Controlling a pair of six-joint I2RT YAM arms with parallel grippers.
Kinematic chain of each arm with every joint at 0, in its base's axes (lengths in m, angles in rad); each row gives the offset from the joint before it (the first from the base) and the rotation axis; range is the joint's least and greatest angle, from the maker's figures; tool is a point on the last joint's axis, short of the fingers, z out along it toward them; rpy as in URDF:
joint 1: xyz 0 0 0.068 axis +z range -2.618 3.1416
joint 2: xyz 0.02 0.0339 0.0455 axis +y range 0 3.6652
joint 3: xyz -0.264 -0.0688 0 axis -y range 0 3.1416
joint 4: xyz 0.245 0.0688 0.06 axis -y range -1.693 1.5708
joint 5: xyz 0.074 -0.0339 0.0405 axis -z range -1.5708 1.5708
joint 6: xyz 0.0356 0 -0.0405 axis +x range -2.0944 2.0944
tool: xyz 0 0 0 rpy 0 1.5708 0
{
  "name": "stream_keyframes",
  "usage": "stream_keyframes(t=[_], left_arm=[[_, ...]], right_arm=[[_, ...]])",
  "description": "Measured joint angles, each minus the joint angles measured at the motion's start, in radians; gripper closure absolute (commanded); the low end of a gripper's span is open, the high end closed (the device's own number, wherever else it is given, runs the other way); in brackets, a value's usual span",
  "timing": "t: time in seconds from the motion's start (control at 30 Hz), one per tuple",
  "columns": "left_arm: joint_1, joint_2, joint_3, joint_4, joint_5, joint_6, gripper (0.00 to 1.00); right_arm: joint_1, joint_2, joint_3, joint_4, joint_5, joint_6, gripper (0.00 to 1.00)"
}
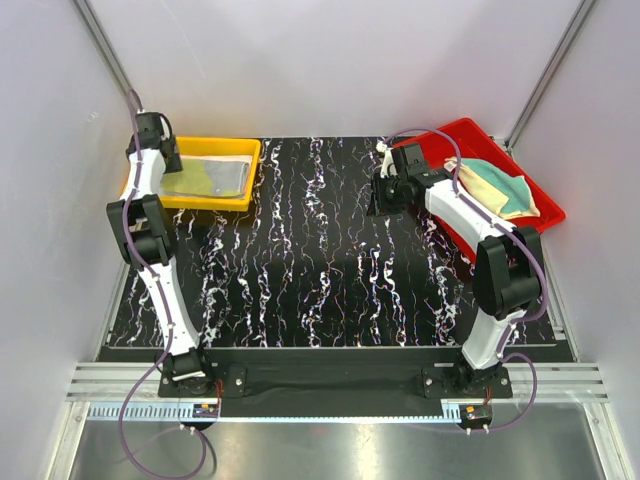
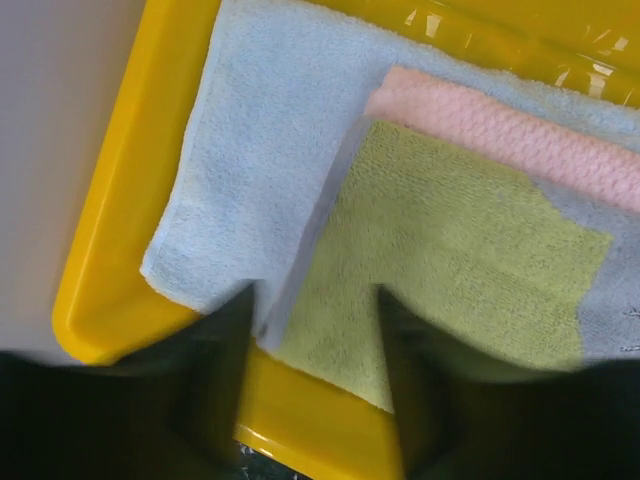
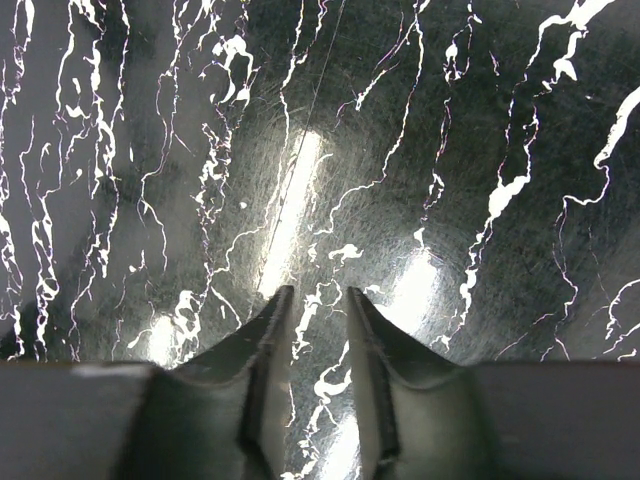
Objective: Fold and stack the towels
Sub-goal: Neatly place the folded towel into the bin, then grab crumpled towel
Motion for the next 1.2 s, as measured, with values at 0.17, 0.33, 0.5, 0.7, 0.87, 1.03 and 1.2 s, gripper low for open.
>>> stream_keyframes(t=[0.17, 0.33, 0.5, 0.7, 0.87, 1.03, 1.2], left_arm=[[-0.016, -0.024, -0.009, -0.028, -0.005, -0.030, 0.22], [-0.116, -0.213, -0.194, -0.037, -0.004, -0.083, 0.05], [-0.311, -0.404, -0.303, -0.092, -0.060, -0.101, 0.01], [-0.612, -0.567, -0.362, -0.172, -0.125, -0.088, 0.01], [-0.811, -0.708, -0.467, -0.227, -0.103, -0.114, 0.01], [-0.858, -0.848, -0.600, -0.222, -0.031, -0.144, 0.01], [-0.808, -0.966, -0.733, -0.161, 0.031, -0.208, 0.01]], right_arm=[[-0.001, 0.000, 0.005, -0.002, 0.008, 0.011, 0.59], [-0.037, 0.011, 0.058, -0.025, 0.055, 0.040, 0.59], [-0.199, 0.022, 0.153, -0.065, 0.158, 0.067, 0.55], [-0.453, 0.092, 0.241, -0.052, 0.243, 0.066, 0.48], [-0.541, 0.296, 0.388, -0.060, 0.254, 0.020, 0.37], [-0.571, 0.468, 0.475, -0.084, 0.272, -0.012, 0.29], [-0.616, 0.529, 0.486, -0.103, 0.273, -0.023, 0.62]])
